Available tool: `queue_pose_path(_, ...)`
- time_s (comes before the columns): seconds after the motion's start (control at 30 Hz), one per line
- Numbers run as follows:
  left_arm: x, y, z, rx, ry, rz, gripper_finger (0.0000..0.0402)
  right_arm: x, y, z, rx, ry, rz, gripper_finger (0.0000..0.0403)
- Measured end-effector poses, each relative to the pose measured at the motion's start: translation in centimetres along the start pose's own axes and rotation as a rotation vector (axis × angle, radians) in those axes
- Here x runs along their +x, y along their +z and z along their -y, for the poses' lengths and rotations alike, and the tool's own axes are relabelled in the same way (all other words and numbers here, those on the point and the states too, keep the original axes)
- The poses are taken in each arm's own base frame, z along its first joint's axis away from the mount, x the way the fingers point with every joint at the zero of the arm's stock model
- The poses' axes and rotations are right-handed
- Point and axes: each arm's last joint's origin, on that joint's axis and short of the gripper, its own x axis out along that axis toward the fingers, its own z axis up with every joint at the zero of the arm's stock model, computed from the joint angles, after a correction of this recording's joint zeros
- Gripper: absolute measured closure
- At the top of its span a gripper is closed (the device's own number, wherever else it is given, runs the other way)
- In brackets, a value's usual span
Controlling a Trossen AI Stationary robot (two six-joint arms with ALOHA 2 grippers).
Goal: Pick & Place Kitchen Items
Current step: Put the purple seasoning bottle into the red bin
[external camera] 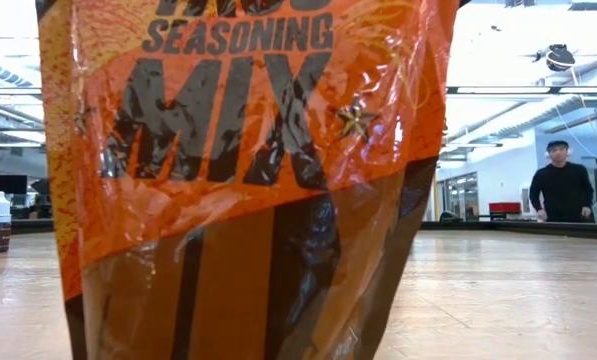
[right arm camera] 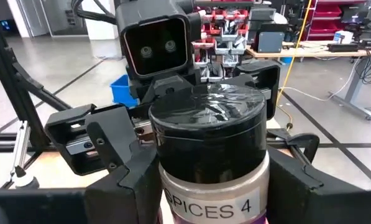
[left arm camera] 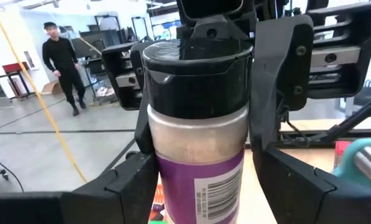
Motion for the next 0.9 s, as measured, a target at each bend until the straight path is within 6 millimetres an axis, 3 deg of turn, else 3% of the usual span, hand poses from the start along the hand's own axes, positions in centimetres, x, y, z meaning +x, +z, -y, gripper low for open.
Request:
queue_pose_path(0.5,1.5,-1.2,0.5,-0.027,-0.044,0.045,0.0196,0.0,-0.1,-0.2,0.006,0.049,-0.01,0.0203)
queue_pose_path(0.7,1.5,-1.4,0.1,-0.033,-0.045,0.035,0.0237,0.0,-0.2,-0.2,0.006,0.046,-0.018,0.0204)
queue_pose_path(0.9,1.5,-1.5,0.2,-0.05,-0.048,0.018,0.0258,0.0,-0.3,-0.2,0.009,0.046,-0.031,0.0184)
